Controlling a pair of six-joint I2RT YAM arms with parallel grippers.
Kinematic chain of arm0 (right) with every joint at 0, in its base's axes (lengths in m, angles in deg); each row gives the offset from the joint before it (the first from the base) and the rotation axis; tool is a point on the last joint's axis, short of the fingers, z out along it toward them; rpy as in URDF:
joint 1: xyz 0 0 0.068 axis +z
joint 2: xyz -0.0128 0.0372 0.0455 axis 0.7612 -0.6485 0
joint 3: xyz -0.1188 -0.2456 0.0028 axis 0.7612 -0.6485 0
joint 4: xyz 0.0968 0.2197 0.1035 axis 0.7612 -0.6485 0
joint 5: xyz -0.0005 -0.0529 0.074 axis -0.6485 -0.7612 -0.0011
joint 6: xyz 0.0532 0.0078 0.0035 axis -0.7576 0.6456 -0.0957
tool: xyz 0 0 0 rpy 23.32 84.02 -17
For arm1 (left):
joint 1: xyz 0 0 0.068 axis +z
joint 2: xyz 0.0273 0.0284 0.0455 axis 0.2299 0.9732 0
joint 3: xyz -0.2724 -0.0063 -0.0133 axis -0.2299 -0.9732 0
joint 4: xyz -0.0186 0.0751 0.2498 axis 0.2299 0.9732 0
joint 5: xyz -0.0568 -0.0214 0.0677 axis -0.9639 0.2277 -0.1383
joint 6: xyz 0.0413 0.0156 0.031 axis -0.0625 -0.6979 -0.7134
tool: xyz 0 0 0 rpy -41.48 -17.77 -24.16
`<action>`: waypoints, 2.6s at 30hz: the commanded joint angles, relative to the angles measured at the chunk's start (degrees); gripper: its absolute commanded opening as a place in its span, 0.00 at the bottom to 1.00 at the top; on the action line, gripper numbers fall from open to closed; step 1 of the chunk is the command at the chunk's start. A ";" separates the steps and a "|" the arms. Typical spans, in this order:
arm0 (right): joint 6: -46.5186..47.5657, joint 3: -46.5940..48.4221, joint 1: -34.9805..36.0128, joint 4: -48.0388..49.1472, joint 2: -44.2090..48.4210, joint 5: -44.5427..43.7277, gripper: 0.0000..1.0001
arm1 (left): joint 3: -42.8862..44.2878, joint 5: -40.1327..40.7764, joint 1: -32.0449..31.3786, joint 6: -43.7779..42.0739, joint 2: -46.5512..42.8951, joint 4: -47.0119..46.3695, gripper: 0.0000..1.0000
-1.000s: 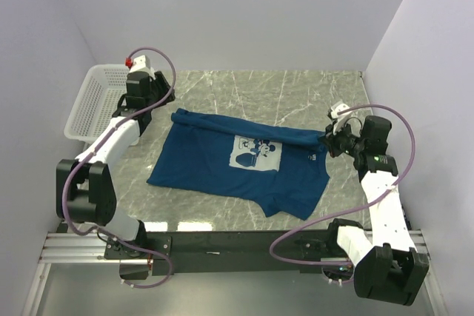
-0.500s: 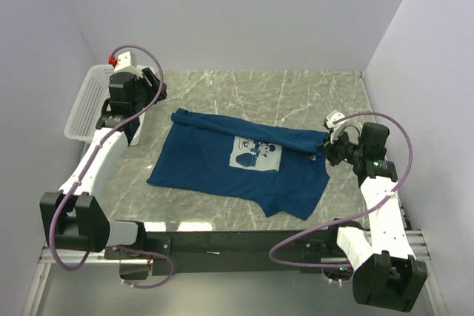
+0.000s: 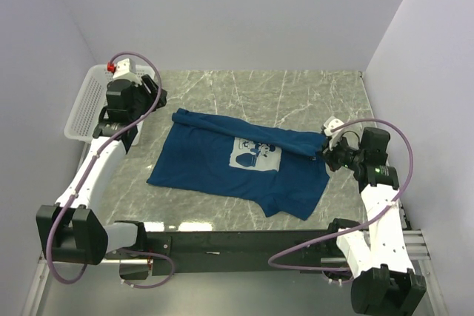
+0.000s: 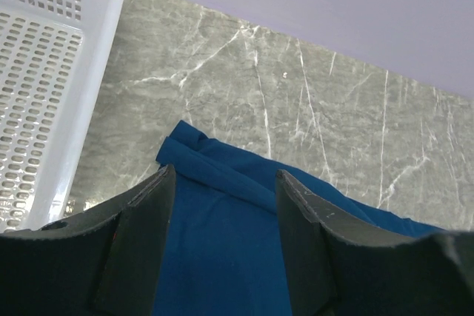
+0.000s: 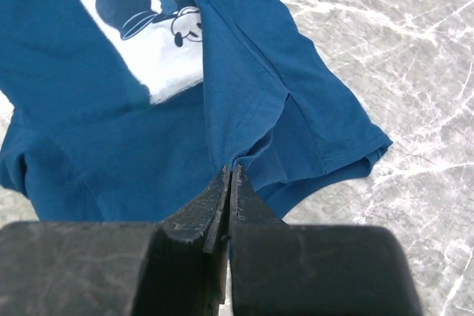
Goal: Fold and stack the t-shirts
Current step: Fold the tshirt
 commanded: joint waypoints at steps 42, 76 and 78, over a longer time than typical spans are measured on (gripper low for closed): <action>-18.21 23.72 11.52 -0.52 -54.65 -13.75 0.66 | -16.51 -9.53 1.04 -0.46 -34.85 19.16 0.65; -3.00 17.82 35.44 -15.90 -41.13 -4.78 0.62 | -17.48 -9.80 1.04 -0.46 -35.56 18.28 0.65; -3.61 18.70 34.57 -15.81 -40.08 -6.36 0.69 | -17.47 -10.06 1.04 -0.46 -35.48 18.10 0.66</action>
